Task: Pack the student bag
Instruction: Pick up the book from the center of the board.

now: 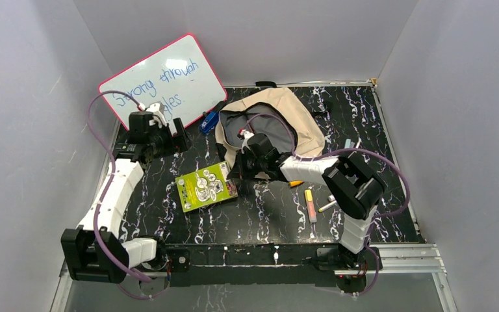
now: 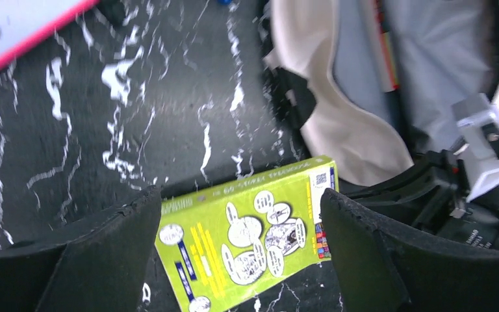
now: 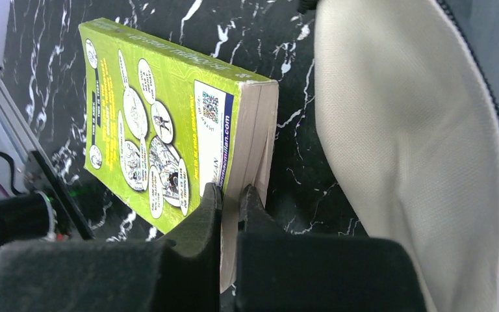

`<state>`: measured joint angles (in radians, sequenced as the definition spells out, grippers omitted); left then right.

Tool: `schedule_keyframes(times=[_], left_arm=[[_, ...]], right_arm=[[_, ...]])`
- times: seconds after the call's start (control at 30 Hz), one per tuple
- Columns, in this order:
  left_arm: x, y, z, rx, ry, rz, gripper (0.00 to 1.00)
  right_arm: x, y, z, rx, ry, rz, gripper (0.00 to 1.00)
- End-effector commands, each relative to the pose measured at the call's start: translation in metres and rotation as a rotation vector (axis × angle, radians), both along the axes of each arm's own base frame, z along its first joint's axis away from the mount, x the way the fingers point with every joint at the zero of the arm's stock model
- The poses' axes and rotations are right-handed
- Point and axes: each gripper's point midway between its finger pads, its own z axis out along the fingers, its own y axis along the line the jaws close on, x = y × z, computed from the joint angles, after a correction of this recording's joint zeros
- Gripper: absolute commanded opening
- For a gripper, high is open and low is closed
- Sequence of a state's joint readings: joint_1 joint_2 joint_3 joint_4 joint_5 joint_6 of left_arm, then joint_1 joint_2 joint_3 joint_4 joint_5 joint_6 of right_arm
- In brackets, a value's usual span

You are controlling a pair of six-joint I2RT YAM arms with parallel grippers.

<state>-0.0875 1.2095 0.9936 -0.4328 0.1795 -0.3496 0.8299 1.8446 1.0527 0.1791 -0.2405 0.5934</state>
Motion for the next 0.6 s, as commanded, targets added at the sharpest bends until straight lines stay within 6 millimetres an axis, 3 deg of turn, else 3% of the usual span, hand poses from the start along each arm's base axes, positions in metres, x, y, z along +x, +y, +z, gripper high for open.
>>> schedule_keyframes(times=[0.0,0.27,0.57], left_arm=[[-0.002,-0.015,0.033,0.029,-0.133,-0.208,0.89],[-0.043,-0.071,0.046,-0.15,-0.283,-0.623,0.85],[-0.059,-0.084,0.036,-0.154,-0.365,-0.756,0.84]], right_arm=[[0.01,0.007,0.053,0.104,-0.325,0.135,0.0],[-0.001,-0.011,0.091,0.203,-0.634,0.207,0.0],[-0.017,-0.015,0.112,0.24,-0.728,0.316,0.0]])
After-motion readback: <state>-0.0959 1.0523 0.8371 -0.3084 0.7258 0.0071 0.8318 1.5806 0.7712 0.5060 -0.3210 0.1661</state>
